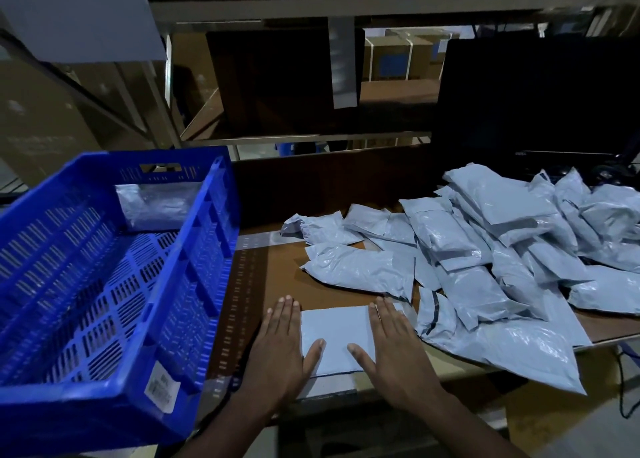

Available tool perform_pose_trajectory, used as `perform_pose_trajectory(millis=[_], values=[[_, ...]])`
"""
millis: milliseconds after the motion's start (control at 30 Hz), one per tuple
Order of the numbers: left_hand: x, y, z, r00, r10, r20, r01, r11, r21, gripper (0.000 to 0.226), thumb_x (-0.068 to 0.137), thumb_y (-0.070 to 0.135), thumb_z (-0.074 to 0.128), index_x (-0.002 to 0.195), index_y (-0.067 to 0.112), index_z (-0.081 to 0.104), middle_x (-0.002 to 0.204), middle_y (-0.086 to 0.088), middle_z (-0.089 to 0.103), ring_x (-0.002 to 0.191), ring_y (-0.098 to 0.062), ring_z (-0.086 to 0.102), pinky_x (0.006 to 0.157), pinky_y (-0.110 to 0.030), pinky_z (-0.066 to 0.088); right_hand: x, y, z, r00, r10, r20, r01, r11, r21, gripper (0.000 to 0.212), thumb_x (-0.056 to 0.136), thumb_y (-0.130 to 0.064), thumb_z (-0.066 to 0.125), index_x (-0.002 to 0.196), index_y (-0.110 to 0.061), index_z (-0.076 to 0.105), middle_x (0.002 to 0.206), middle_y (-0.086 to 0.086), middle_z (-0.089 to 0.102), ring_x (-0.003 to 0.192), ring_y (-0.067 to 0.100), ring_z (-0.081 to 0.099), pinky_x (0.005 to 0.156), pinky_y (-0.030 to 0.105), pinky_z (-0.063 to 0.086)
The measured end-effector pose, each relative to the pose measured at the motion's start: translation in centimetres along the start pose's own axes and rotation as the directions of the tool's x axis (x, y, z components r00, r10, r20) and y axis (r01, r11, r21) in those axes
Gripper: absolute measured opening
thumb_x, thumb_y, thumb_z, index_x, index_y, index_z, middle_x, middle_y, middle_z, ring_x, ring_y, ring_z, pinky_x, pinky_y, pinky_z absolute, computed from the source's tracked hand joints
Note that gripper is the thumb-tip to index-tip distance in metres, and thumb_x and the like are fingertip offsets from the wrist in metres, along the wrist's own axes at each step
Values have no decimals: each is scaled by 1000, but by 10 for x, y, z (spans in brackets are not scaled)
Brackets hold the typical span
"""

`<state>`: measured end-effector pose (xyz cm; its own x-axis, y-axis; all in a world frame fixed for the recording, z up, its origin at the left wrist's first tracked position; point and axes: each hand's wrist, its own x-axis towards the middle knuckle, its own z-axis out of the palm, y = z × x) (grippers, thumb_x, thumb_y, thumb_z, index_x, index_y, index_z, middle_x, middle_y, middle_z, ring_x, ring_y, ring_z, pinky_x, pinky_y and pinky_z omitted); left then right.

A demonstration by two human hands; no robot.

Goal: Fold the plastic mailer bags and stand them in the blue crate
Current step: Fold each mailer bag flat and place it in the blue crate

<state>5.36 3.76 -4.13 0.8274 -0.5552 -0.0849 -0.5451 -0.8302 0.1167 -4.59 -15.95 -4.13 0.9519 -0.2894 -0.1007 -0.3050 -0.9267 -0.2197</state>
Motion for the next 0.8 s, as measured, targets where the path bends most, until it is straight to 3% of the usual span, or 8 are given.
perform_pose_trajectory(millis=[100,167,200,267,333,567,667,800], values=[[-1,4,-6,1000,-17,-13,17,1000,25,90,100,71,13,151,3,43,159,-16,37,148,-28,36,119,-38,9,1,-2,-5,999,6,-32,-4,999,36,122,60,-84,-36,160,-22,-5,166,-3,-15,153,15,-14,126,38,1],[-9,12,-12,999,1,-39,-3,998,-56,90,98,69,2,158,8,29,167,-12,20,154,-26,20,123,-36,5,1,-8,-8,995,-18,-101,23,998,53,111,73,-78,-30,160,-19,6,167,-2,-6,154,14,-6,125,35,1],[-13,17,-12,994,37,-103,-44,997,-71,89,95,68,-8,161,14,15,169,-5,3,157,-20,4,125,-32,-5,1,-11,-8,991,-53,-123,58,998,34,102,83,-72,-23,159,-16,17,166,0,5,154,16,6,125,34,5],[-22,26,-8,991,114,-66,-122,985,-122,83,91,63,-18,161,21,-6,162,7,-22,154,-10,-17,122,-27,-16,-2,-19,-2,991,-104,-78,105,994,1,81,102,-55,-5,149,-11,44,158,4,31,144,21,38,122,37,20],[-25,28,-1,985,172,-27,-174,980,-94,80,92,60,-18,161,21,-9,161,8,-25,153,-9,-19,124,-31,-13,-5,-23,11,989,-147,-27,147,989,-13,73,107,-46,3,141,-10,56,151,7,42,135,24,51,111,42,25],[-17,27,2,987,157,-15,-157,987,-39,84,86,54,-1,162,19,1,169,2,-10,153,-9,-18,124,-33,-16,-1,-24,12,994,-109,4,109,990,-86,73,105,-50,3,139,-17,59,146,4,54,133,22,53,110,42,23],[-20,26,5,987,160,31,-158,985,-72,85,84,55,-1,162,21,-2,167,6,-17,152,-7,-22,125,-34,-12,-8,-24,14,995,-93,36,95,994,-51,70,104,-52,8,141,-19,57,148,3,53,135,20,51,110,41,23],[-16,25,2,991,133,28,-129,986,-105,72,98,54,7,163,23,1,168,9,-12,154,-7,-15,126,-31,-7,-6,-23,10,996,-92,8,92,995,-29,71,104,-54,6,143,-20,54,152,0,47,137,18,50,111,40,22]])
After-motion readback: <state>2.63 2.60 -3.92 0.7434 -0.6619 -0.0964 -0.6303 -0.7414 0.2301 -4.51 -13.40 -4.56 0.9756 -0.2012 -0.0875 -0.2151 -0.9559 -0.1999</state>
